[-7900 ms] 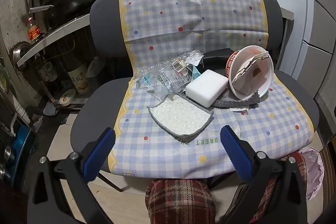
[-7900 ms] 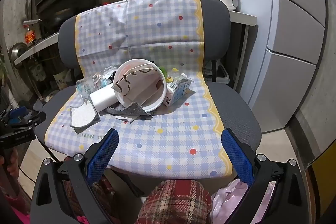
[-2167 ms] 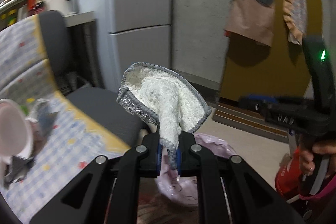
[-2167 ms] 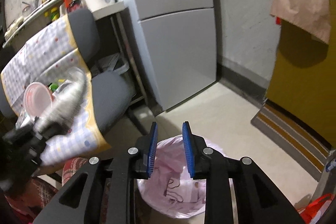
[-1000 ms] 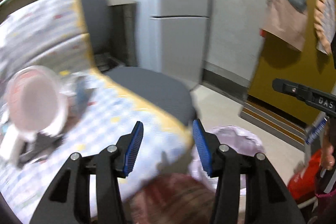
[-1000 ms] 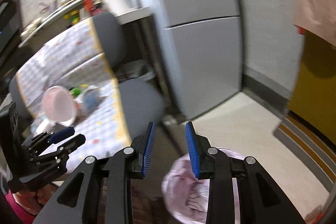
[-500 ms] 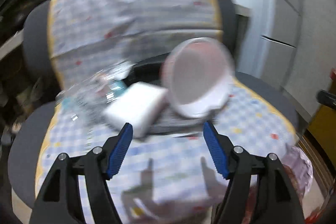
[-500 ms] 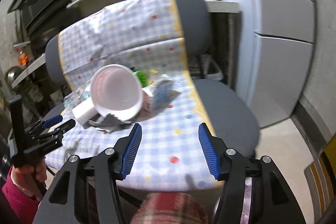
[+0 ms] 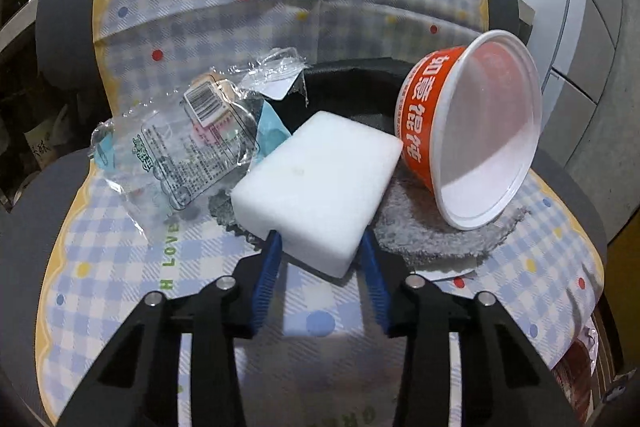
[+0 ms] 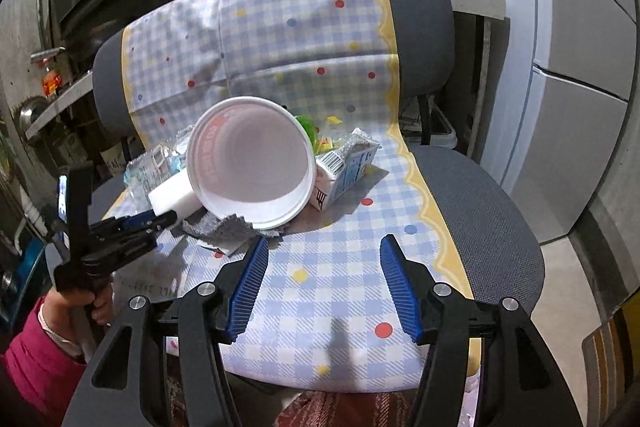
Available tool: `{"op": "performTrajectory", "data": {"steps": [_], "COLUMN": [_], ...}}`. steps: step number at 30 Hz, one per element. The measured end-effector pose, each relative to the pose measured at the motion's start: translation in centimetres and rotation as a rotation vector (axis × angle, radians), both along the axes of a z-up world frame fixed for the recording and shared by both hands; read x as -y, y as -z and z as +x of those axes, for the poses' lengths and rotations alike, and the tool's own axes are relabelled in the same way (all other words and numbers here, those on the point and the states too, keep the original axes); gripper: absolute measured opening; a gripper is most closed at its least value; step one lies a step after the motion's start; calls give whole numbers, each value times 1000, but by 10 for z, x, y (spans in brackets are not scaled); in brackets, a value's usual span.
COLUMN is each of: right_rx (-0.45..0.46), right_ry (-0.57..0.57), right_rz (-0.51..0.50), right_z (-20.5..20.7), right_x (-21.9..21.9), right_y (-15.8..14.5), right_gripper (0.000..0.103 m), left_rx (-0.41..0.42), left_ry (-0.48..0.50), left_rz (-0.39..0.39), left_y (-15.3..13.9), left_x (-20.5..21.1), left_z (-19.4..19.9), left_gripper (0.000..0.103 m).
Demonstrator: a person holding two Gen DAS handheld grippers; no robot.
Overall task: Collect trash
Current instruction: 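Grasp the white foam block with the left gripper while the right gripper grasps the noodle cup, then carry the noodle cup to the bin and release it with the right gripper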
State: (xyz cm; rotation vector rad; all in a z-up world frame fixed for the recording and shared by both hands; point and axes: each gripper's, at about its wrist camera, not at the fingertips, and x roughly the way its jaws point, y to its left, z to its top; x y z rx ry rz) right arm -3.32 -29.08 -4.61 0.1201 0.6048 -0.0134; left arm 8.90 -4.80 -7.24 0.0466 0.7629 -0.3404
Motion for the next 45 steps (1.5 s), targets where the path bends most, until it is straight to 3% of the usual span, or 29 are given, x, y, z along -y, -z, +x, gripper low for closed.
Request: {"op": "performTrajectory", "data": {"steps": [4,12,15,23,26,27,29,41,45], "right_rx": [-9,1,10,-7,-20,-25,-28,-10,-20], "right_ry": [-9,-61,-59,-47,-48,-52,-58,-80,-26], "right_rz": [2,-11,-22,-14,-1,9,28,214,147], "right_z": [5,42,65,125,138,140,139,70,45], "right_x": [-2,-13,-13,-3,-2,-2,-3,2,7], "right_y": [3,10,12,28,35,36,33,-43,-38], "right_gripper": [59,58,40,32,23,15,8,4,1], "left_rx": [34,158,170,126,114,111,111,187,196], "left_ry": [-6,-85,-106,-115,-115,-115,-113,-64,-18], "left_rz": [-35,-72,-68,-74,-71,-72,-68,-95,-92], "left_y": [-13,-65,-70,-54,-49,-48,-48,-76,-76], "left_x": [-13,-48,-52,-49,-47,-47,-46,-32,-16], "left_z": [-14,-55,-55,-41,-38,-38,-38,-72,-87], "left_gripper": [33,32,33,33,33,33,33,33,33]}}
